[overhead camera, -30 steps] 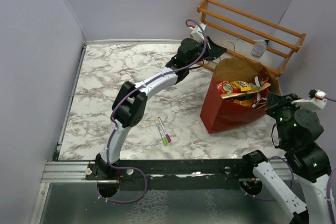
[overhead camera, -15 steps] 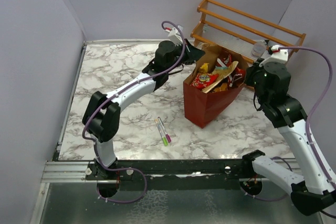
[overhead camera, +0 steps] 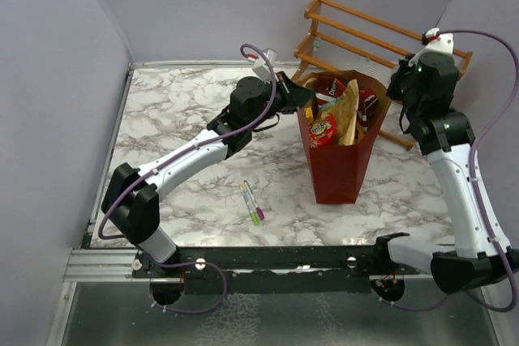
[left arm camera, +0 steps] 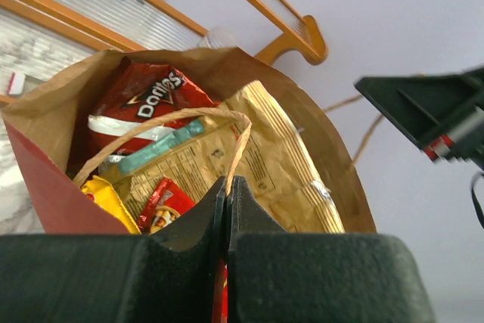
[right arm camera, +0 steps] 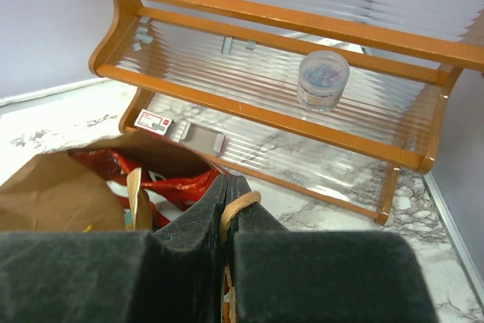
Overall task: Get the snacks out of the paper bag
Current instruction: Adjust the paper bag at the center of the board.
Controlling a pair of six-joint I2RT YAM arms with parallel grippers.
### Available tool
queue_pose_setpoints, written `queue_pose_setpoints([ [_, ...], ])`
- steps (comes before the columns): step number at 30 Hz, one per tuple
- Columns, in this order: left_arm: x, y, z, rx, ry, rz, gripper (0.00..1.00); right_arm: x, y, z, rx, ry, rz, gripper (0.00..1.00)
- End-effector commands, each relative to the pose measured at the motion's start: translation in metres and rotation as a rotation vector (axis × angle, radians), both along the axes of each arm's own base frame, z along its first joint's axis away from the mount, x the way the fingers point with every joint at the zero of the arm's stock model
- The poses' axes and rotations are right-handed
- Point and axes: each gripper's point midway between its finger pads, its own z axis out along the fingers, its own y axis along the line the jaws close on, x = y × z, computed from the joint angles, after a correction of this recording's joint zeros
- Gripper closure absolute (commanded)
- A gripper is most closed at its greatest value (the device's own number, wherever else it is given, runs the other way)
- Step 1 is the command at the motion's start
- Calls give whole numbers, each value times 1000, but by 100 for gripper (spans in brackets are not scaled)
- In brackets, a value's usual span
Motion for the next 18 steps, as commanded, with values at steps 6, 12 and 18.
queue_pose_setpoints([
  [6,-52,-5,37,-137,-38,-37,100,35,-4,35,-26,-1,135,99],
  [12,-81,-20,22,-119,-17,-91,100,39,-5,46,-103,-5,182,99],
  [18,-100,-16,-9,-60,18,-99,100,10,75,29,14,-5,646,99],
])
